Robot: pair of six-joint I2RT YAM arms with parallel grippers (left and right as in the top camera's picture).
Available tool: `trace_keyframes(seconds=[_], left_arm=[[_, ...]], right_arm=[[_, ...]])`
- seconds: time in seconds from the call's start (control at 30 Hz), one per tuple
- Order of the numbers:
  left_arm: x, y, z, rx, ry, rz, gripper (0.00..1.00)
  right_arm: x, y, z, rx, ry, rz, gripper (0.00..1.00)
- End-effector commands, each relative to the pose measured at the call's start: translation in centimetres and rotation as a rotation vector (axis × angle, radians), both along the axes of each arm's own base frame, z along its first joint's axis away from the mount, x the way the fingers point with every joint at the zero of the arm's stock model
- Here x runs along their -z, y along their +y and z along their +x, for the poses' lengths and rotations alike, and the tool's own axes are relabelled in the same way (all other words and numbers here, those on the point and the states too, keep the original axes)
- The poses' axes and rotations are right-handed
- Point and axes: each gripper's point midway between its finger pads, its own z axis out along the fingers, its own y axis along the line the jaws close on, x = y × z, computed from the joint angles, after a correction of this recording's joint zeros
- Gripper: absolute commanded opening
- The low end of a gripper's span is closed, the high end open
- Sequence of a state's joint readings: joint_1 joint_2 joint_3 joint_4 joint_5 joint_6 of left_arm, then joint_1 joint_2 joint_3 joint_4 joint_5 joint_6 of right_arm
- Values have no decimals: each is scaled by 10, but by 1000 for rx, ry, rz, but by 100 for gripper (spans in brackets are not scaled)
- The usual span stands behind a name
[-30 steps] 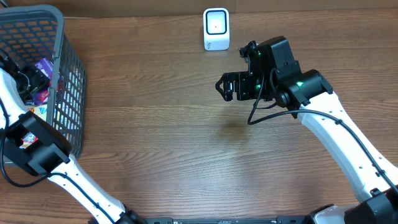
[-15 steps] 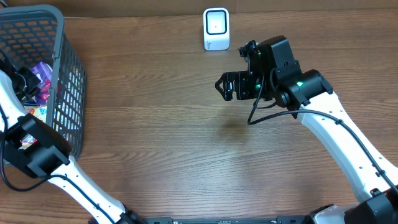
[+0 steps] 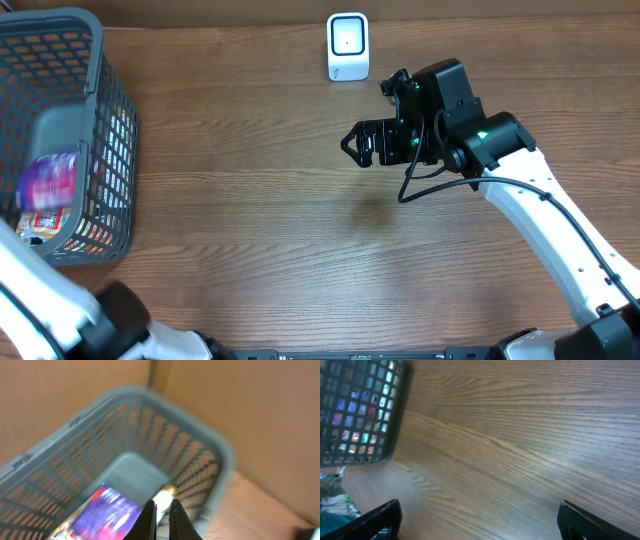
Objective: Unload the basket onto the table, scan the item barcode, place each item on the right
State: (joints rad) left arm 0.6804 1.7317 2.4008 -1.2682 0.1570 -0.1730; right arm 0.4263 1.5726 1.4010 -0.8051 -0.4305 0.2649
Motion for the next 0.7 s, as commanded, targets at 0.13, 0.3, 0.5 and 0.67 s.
trace_keyframes(seconds=[0.13,0.3,0.5,0.67], left_arm=[[31,-1,5,20,87,-53,77],[83,21,18,-59,184,-158,100],[162,37,9,-63,474,-205,100],[211,47,-4,-72,629,-287,99]], right_arm=[[-27,-8,-28,-79,-41,-7,100],[-18,-17,-30,-55,-18,-61,100],[-18,-17,-30,-55,-17,-62,100],[-17,-19,-29,-49,-16,-71,100]])
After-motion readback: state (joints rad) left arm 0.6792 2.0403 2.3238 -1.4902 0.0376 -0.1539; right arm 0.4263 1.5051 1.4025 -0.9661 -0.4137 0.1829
